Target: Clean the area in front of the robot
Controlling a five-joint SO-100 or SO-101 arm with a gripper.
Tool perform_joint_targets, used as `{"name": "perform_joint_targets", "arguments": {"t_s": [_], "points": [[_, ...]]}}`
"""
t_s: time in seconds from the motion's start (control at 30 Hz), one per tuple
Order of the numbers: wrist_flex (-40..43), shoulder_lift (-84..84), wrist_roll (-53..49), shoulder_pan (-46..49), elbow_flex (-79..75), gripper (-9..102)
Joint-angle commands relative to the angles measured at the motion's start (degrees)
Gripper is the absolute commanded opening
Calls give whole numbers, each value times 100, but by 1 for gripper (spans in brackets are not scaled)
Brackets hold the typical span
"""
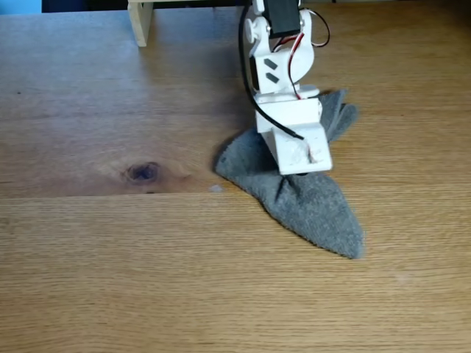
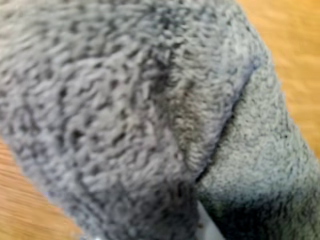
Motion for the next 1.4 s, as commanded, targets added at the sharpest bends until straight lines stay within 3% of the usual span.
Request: {"name": "perform_joint_targets", "arguments": {"t_s": [0.0, 0.13, 0.23, 0.47, 0.77, 0.93, 1.17, 1.37], "points": [[1213, 492, 290, -264, 18, 0], [2039, 1063, 404, -1389, 18, 0], [2092, 1380, 396, -2188, 18, 0], [826, 1389, 237, -2900, 9, 0], [-1731, -299, -738, -1230, -70, 0], [-2329, -765, -1397, 70, -70, 0], [-1195, -536, -1090, 1371, -9, 0], [237, 431, -650, 976, 9, 0]]}}
